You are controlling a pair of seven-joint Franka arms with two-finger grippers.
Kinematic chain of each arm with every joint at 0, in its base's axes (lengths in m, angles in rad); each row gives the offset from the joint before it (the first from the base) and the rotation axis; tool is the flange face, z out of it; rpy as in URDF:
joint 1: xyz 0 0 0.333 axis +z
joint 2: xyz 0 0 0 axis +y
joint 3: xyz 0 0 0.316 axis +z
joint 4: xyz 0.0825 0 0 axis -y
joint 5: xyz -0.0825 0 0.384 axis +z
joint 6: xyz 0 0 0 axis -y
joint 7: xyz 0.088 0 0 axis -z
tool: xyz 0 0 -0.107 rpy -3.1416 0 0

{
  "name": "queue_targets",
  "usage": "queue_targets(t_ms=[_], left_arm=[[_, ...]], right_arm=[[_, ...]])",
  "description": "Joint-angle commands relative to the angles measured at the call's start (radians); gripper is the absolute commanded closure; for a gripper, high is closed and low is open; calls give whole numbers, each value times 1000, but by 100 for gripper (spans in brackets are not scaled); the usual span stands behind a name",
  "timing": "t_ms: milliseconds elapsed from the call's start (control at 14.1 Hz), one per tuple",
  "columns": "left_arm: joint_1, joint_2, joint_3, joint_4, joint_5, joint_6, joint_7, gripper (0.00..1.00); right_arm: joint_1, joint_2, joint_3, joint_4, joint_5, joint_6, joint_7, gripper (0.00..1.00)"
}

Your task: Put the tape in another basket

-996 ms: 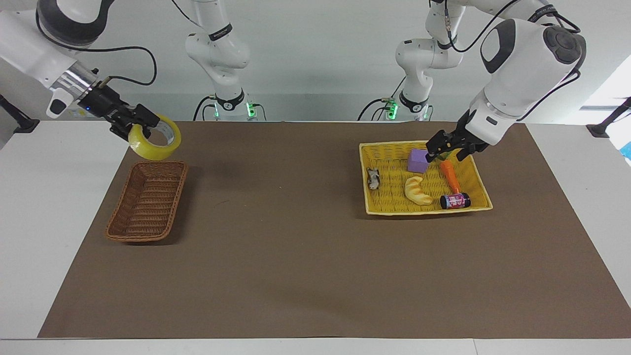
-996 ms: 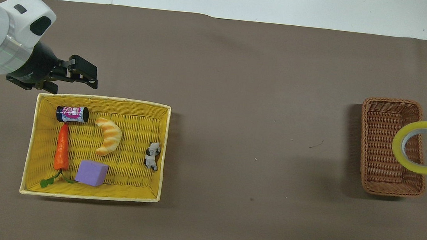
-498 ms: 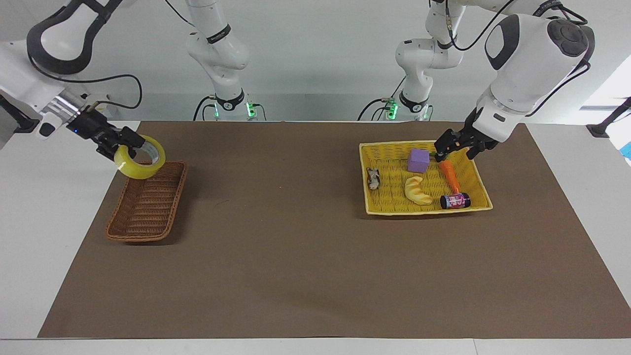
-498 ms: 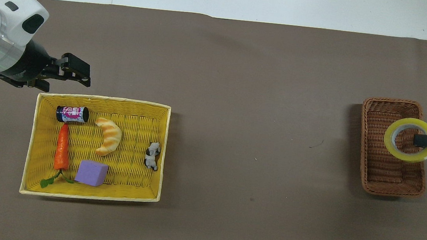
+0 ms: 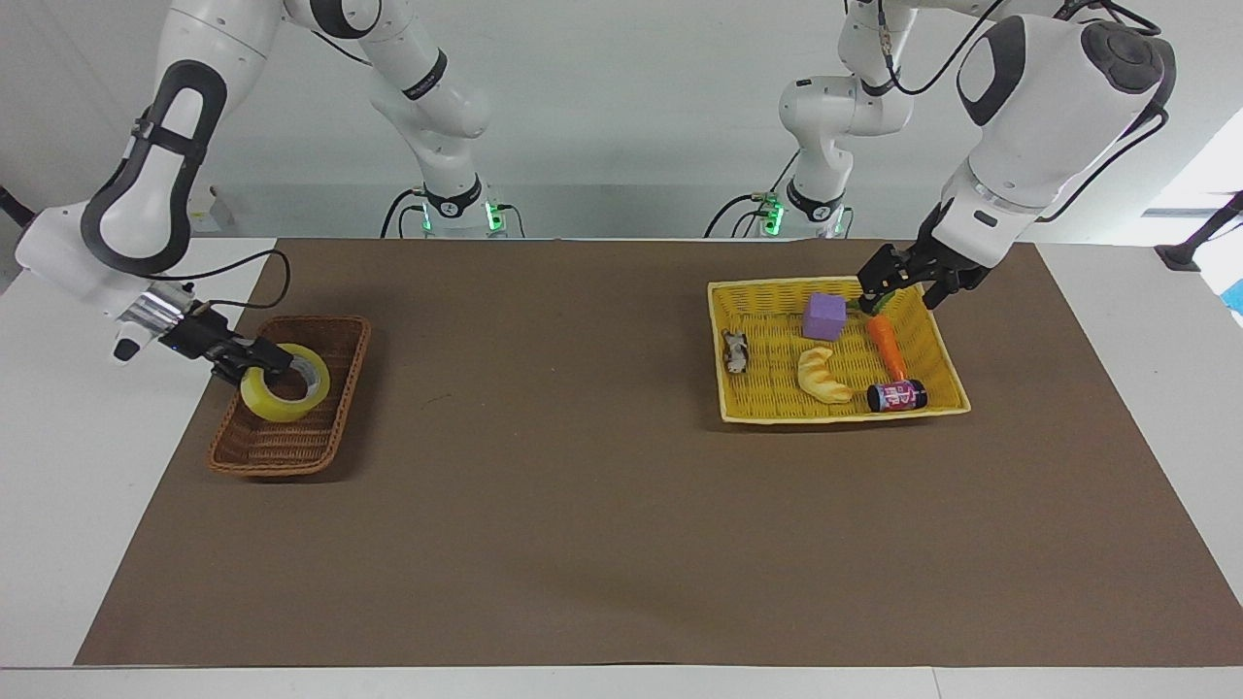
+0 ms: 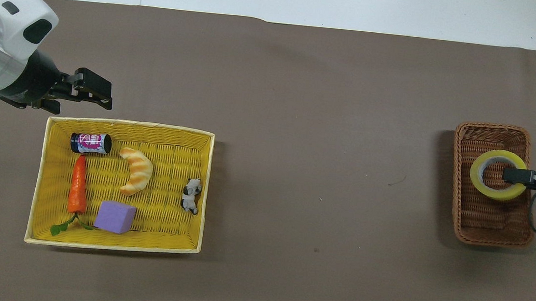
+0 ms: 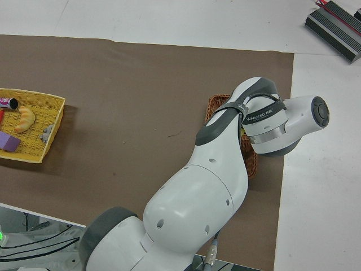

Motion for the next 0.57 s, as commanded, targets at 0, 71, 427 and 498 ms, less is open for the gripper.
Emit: queue_targets(t_ms=[0, 71, 427, 498], left_arm=[[0, -10, 0, 5, 20, -18, 12, 0], [0, -11, 2, 3, 20, -26, 12, 0], [1, -11, 15, 6, 26, -55, 12, 0], [0, -14, 24, 6, 28, -56, 12, 0]], right_arm=[[-11, -12, 13, -1, 20, 8, -19, 100], [-11, -10, 13, -4, 20, 8, -19, 100], [-9, 11, 13, -8, 18, 16, -42, 57], [-9, 13, 13, -5, 18, 16, -41, 1]])
